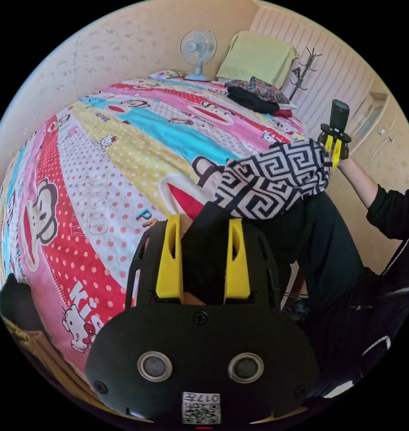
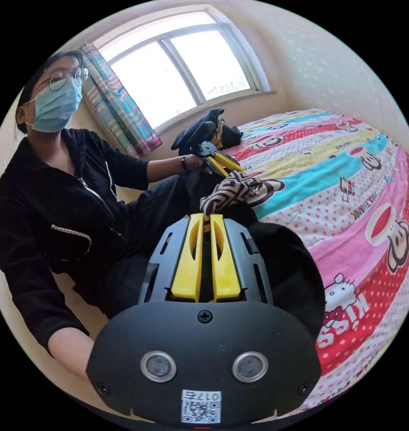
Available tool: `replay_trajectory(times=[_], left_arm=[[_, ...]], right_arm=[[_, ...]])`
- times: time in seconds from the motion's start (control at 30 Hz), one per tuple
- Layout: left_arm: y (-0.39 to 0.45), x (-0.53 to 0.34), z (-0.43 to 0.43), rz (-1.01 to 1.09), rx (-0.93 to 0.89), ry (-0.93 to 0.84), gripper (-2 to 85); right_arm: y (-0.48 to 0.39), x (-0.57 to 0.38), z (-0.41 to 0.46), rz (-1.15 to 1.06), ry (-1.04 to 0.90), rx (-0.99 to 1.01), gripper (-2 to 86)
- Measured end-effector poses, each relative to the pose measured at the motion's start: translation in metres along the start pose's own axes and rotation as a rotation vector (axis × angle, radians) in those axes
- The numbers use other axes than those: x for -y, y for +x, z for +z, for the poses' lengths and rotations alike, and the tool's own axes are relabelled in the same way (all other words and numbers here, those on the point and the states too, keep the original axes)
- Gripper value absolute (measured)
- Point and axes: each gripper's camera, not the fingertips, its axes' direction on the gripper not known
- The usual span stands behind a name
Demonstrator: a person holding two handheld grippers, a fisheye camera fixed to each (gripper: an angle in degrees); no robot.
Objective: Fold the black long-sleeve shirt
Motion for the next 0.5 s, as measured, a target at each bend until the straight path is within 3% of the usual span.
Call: replay_trajectory(times=[0.17,0.33,0.5], left_arm=[[-0.031,-0.014,-0.019,-0.057,-0.172,0.074,3.9],[-0.053,-0.061,-0.081,-0.125,-0.368,0.348,1.6],[-0.030,-0.100,-0.137,-0.063,-0.321,0.507,0.8]], right_arm=[[0.004,-0.014,-0.013,0.029,0.102,-0.072,3.1],[0.004,-0.010,-0.035,-0.018,0.203,-0.041,3.6],[0.006,-0.019,-0.047,-0.108,0.269,0.020,5.2]])
